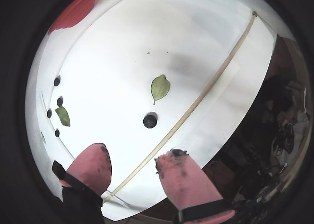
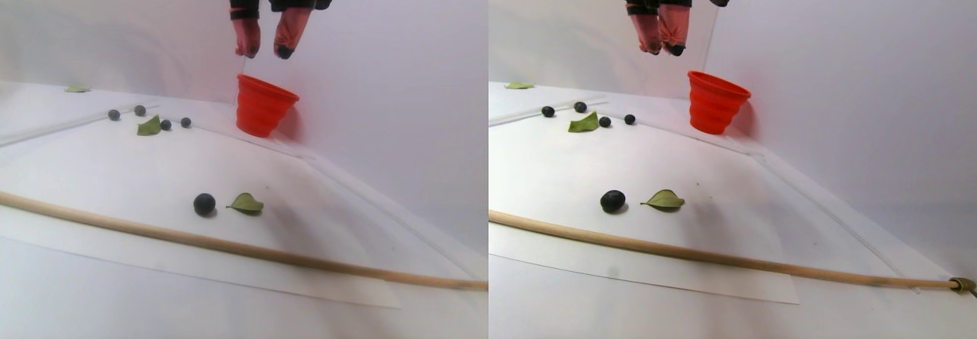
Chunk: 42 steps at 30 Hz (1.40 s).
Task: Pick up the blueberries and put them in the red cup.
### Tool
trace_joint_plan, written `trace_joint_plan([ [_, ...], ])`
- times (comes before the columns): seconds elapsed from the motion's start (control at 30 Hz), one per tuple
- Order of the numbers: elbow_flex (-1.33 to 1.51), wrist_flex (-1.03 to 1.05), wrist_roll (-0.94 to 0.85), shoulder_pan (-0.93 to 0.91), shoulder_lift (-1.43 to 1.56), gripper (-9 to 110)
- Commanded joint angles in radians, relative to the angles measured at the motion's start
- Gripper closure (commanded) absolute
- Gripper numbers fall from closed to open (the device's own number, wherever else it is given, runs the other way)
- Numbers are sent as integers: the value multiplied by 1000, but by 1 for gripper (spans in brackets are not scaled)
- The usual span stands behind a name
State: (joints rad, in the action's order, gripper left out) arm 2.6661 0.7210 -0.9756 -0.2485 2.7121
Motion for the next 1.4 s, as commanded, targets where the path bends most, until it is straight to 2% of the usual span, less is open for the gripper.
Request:
trace_joint_plan([
  [0.0,-2,-51,12,12,-11,83],
  [1.37,-18,-390,-83,118,-577,82],
])
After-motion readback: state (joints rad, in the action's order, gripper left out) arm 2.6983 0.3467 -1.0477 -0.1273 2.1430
